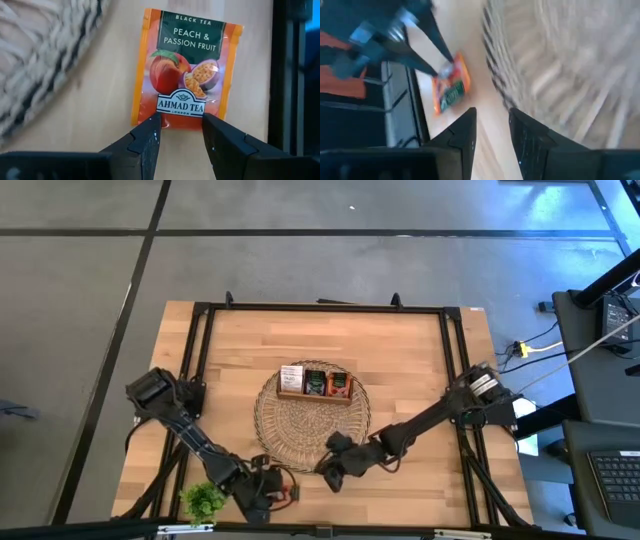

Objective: Pick & Place Tea
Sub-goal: Put the orange tea bag into the right slot of the wooden organizer

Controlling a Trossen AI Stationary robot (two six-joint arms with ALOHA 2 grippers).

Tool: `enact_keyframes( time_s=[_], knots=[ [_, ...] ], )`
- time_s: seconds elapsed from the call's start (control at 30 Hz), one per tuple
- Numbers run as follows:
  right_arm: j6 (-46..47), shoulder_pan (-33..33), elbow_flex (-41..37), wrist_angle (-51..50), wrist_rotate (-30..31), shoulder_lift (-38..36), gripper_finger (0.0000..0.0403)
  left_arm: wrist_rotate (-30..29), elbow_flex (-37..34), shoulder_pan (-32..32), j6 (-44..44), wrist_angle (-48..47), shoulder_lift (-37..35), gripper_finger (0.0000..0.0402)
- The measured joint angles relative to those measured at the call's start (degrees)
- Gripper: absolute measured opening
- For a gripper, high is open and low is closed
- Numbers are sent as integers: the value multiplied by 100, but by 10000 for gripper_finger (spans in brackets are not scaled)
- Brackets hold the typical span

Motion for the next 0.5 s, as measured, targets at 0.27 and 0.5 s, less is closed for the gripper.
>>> enact_keyframes(
  time_s=[0.27, 0.5],
  knots=[
    [677, -24, 111, 439, -747, 418, 119, -170, -4, 175, 0, 250, 12, 143],
    [529, 56, 205, 433, -549, 425, 127, -392, -13, 183, 13, 332, 21, 143]
  ],
)
